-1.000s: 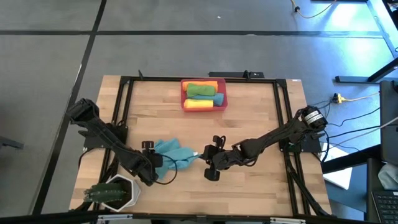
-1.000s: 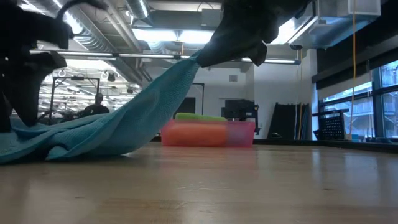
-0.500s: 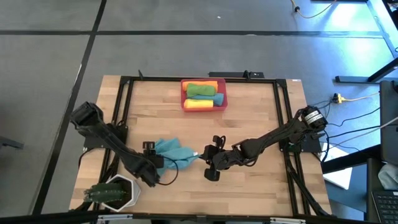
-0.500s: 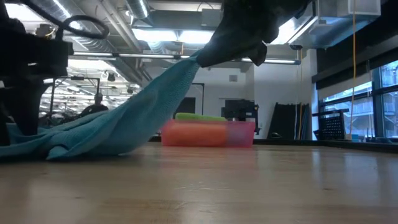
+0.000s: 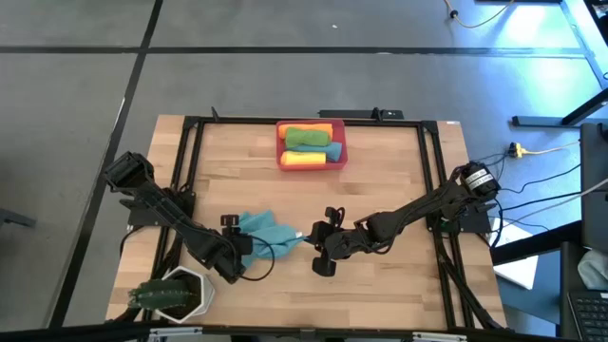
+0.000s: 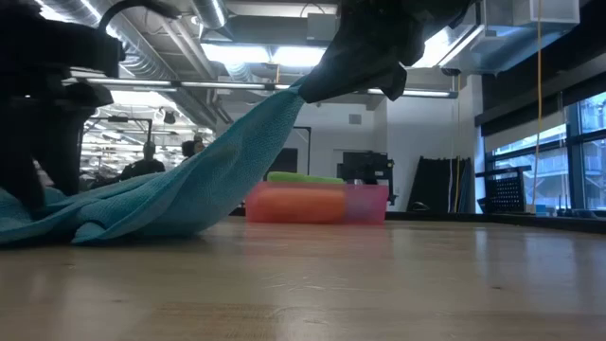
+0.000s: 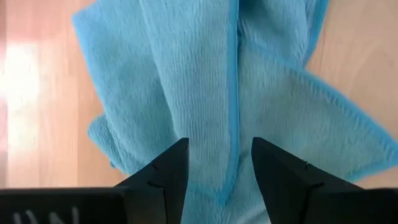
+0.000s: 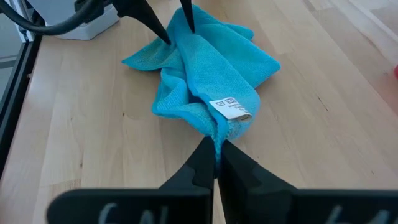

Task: Roll microfiber towels into tight, uniform cylinder then place into a basket
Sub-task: Roll the blue microfiber cloth

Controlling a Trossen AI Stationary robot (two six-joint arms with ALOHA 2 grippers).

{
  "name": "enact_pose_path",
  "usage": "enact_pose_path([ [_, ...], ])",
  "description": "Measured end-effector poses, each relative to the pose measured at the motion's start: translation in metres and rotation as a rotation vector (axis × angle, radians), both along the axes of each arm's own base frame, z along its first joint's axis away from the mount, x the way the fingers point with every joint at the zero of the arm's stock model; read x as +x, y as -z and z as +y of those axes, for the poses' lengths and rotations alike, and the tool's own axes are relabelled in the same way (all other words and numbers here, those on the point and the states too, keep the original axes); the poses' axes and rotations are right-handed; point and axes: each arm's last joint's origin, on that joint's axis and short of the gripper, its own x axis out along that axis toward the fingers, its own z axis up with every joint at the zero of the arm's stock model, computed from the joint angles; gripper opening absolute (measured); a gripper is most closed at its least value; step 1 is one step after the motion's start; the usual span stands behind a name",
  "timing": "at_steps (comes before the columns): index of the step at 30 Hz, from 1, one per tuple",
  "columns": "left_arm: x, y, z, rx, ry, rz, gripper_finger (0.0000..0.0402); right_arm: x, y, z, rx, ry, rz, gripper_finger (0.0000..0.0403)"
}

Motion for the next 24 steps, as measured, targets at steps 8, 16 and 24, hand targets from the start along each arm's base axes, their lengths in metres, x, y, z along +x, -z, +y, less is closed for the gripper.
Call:
enact_pose_path([
  [8,0.006,0.0,0.006,0.006,-0.03,-0.024,0.0163,0.0,0.0,0.0,0.0,0.0,0.0,0.0012],
  [16,0.005,0.002,0.008,-0.015,-0.034,0.002,0.0163,0.0,0.0,0.0,-0.001,0.0,0.002,0.0012],
  [24,-0.001,0.01,0.01,-0.013,-0.055,0.027,0.0163,0.0,0.0,0.0,0.004,-0.007,0.005,0.0012],
])
